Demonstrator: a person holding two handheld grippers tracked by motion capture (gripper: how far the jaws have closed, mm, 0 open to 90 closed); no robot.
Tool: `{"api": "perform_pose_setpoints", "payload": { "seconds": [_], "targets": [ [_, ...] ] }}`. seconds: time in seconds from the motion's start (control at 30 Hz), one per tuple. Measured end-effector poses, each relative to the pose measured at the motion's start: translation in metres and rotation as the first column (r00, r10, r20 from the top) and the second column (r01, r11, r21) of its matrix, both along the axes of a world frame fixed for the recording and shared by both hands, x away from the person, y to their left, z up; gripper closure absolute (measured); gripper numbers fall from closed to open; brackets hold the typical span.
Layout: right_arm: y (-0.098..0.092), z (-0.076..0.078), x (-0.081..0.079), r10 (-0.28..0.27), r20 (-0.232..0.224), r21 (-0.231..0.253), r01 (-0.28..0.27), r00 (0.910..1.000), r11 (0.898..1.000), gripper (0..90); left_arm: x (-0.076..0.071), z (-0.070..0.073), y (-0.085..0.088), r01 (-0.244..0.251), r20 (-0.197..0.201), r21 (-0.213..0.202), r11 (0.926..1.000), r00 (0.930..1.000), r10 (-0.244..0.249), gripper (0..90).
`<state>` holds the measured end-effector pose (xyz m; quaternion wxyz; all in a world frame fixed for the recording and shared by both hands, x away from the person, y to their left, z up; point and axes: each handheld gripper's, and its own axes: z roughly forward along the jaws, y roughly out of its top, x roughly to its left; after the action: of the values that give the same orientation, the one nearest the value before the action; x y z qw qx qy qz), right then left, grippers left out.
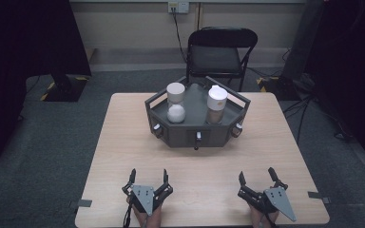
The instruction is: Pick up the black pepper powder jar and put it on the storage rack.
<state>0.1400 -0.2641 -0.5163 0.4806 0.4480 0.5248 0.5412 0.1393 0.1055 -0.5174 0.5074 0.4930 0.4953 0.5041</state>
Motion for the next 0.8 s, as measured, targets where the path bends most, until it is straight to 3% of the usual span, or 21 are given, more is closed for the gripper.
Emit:
{"api": "perform_pose_setpoints", "payload": {
  "seconds": [0.2,0.37,0.8],
  "targets": [
    [0.0054,-0.0031,-0.0005,-0.018,0.011,-0.035,0.018,0.9998,0.999,0.0,-0.0001,-0.0002,-0.0003,-0.002,0.001,0.0,1.0,1.0,0.002,0.0],
    [0.0051,-0.0036,-0.0006,-0.041,0.006,0.013,0.041,0.9991,0.999,0.0,-0.0002,-0.0002,-0.0004,-0.002,0.001,0.0,1.0,1.0,0.002,0.0],
    [0.0049,0.0007,0.0012,-0.034,-0.02,0.005,0.034,0.9992,0.999,0.0,-0.0002,-0.0002,-0.0008,-0.004,0.001,0.0,1.0,1.0,0.004,0.0]
  ]
}}
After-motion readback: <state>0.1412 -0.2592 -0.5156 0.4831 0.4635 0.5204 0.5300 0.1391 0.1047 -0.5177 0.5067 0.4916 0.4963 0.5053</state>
